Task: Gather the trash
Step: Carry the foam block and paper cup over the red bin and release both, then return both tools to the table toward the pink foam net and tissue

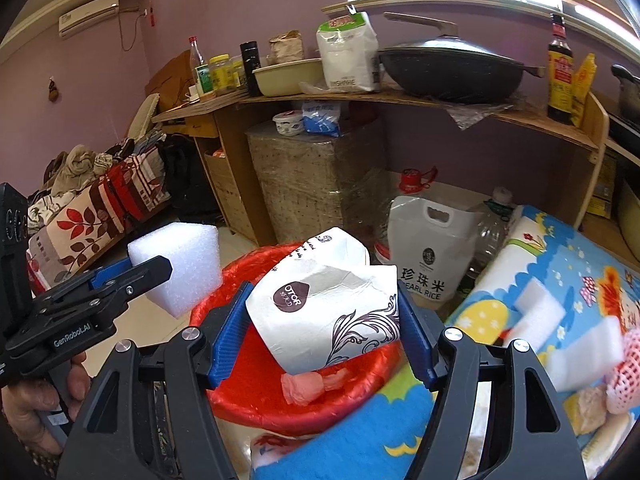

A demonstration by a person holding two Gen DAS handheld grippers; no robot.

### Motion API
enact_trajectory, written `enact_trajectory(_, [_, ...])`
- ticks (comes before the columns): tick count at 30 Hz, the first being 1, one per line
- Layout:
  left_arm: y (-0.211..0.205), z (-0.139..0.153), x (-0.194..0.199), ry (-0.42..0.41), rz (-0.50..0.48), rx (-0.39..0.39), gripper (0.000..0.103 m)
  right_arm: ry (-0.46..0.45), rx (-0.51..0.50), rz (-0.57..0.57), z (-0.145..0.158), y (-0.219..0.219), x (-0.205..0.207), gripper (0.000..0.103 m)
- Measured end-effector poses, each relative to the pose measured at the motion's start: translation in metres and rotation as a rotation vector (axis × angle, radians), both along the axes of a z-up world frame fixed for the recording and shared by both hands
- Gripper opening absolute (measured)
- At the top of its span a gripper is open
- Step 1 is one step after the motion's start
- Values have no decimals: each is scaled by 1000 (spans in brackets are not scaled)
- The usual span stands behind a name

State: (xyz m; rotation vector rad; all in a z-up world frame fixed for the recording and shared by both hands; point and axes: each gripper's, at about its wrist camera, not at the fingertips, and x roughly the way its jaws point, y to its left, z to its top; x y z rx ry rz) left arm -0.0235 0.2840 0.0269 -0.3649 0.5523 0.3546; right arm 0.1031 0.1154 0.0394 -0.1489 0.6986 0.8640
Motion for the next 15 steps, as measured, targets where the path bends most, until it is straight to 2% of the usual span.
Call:
enact_trajectory(3, [2, 1, 1, -3, 5, 0, 54, -1, -2, 9, -1, 7, 2, 66])
enact_trajectory(5, [3, 2, 2, -7, 10, 1, 57, -9, 0, 12, -1, 10, 1, 73])
enact_trajectory(7, [4, 2, 3, -7, 10, -1, 64, -23, -1, 13, 0, 12, 2, 78])
enact_trajectory(9, [3, 1, 4, -2, 12, -1, 67, -29, -8, 15, 0, 14, 3, 78])
enact_trajectory(15, [0, -3, 2, 3, 10, -6, 67, -36, -11, -4, 1, 2, 2, 78])
